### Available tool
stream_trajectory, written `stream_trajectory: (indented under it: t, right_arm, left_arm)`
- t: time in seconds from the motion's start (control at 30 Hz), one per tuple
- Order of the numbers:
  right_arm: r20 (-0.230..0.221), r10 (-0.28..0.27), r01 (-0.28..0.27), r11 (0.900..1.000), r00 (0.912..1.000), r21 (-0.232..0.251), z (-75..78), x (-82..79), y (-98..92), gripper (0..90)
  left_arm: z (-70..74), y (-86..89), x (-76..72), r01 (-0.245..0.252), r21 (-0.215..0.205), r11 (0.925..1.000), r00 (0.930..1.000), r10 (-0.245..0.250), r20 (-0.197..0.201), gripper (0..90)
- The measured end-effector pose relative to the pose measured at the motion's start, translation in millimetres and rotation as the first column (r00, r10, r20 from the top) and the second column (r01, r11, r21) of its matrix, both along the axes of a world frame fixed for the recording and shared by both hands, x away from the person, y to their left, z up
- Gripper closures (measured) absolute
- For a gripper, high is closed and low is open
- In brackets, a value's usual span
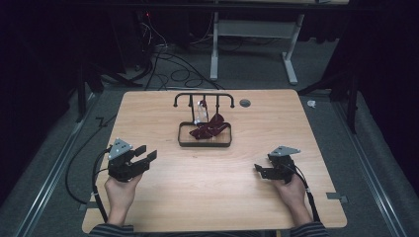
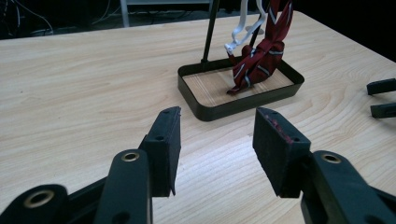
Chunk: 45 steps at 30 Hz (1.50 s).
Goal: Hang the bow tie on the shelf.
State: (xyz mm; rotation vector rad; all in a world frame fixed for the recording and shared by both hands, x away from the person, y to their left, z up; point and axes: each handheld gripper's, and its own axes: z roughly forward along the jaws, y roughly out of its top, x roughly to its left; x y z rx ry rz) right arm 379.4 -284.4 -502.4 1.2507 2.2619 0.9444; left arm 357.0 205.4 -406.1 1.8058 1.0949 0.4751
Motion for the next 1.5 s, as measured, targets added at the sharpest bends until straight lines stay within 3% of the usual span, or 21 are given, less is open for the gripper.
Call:
stream_trajectory:
  t: [0.87,1.5]
  right_arm:
    - [0.000,0.000,0.000,1.000,1.0000,0.000,0.0,0.0,0.0,29.1]
    - [0.002,0.001,-0.001,1.000,1.0000,-0.001,0.0,0.1,-0.1,29.1]
  left_arm:
    - [-24.7,10.0,0.1,-0.031,0.005,0.9995,0.9970,0.031,-0.072,50.5]
    - [-54.2,11.9,-4.4,-0.054,-0.003,0.9985,0.9898,0.053,-0.132,50.1]
